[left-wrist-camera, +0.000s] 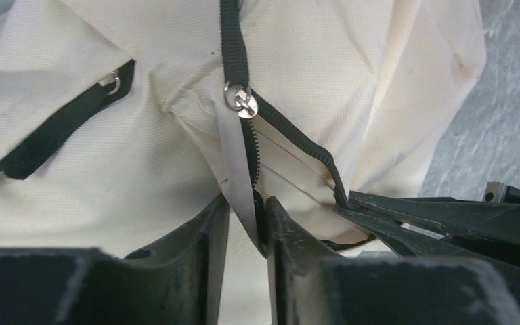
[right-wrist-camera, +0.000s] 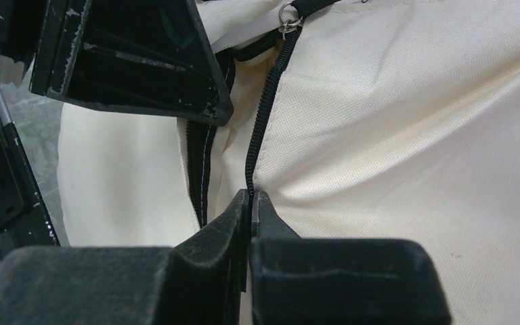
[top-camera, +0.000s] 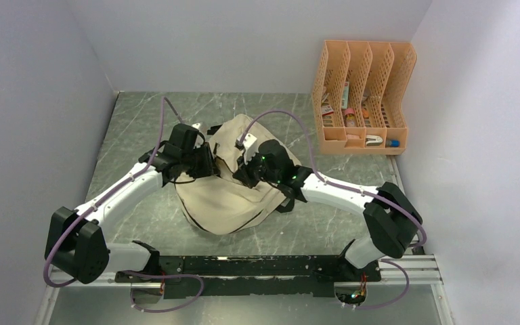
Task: Pack the student bag
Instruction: Adjust the student bag at the center of the board.
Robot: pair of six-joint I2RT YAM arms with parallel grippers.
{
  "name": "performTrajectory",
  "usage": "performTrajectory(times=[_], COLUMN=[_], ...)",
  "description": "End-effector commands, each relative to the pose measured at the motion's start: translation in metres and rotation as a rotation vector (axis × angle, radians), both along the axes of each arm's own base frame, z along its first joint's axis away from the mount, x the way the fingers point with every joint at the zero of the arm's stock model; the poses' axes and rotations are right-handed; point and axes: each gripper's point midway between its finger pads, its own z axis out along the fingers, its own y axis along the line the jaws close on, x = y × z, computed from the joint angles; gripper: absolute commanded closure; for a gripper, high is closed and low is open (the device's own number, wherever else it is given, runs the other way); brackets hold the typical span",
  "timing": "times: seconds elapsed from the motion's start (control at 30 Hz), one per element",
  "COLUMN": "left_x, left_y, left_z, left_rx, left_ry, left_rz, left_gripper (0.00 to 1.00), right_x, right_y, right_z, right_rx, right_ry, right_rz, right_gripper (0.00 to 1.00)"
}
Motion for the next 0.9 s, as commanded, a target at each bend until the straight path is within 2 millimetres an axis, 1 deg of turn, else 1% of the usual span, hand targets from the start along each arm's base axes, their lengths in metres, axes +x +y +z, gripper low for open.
performTrajectory(times=[0.0,0.03,0.13,0.33,0.4,0.5,0.57,0.67,0.87], left_x=[0.008,0.009,0.013,0.017,0.021,0.027,0.032,0.038,0.043], left_y=[0.016,0.017,0.018,0.02,0.025,0.028,0.027,0.028,0.036], left_z=[0.021,0.026,0.042,0.072,0.077,0.075,0.07,0.065,0.07], left_rx=[0.046,0.044,0.023,-0.014,-0.007,-0.004,-0.004,-0.003,-0.005], left_ry=[-0.06,-0.075,-0.125,-0.213,-0.239,-0.239,-0.225,-0.213,-0.24], left_rz=[0.063,0.072,0.088,0.111,0.136,0.153,0.156,0.163,0.189], left_gripper=[0.64,0.61,0.59,0.6,0.6,0.6,0.61,0.62,0.61], right_x=[-0.031,-0.031,-0.034,-0.033,-0.032,-0.031,-0.027,-0.019,0.002], right_y=[0.006,0.007,0.009,0.005,0.002,-0.001,0.0,0.004,0.008], right_z=[-0.019,-0.02,-0.025,-0.028,-0.027,-0.023,-0.014,0.006,0.059], right_rx=[-0.024,-0.023,-0.041,-0.083,-0.102,-0.119,-0.109,-0.08,-0.008], right_ry=[0.088,0.093,0.116,0.125,0.121,0.112,0.09,0.042,-0.073], right_rz=[0.091,0.093,0.107,0.101,0.095,0.091,0.085,0.069,-0.004], right_gripper=[0.96,0.96,0.95,0.89,0.86,0.82,0.79,0.76,0.74])
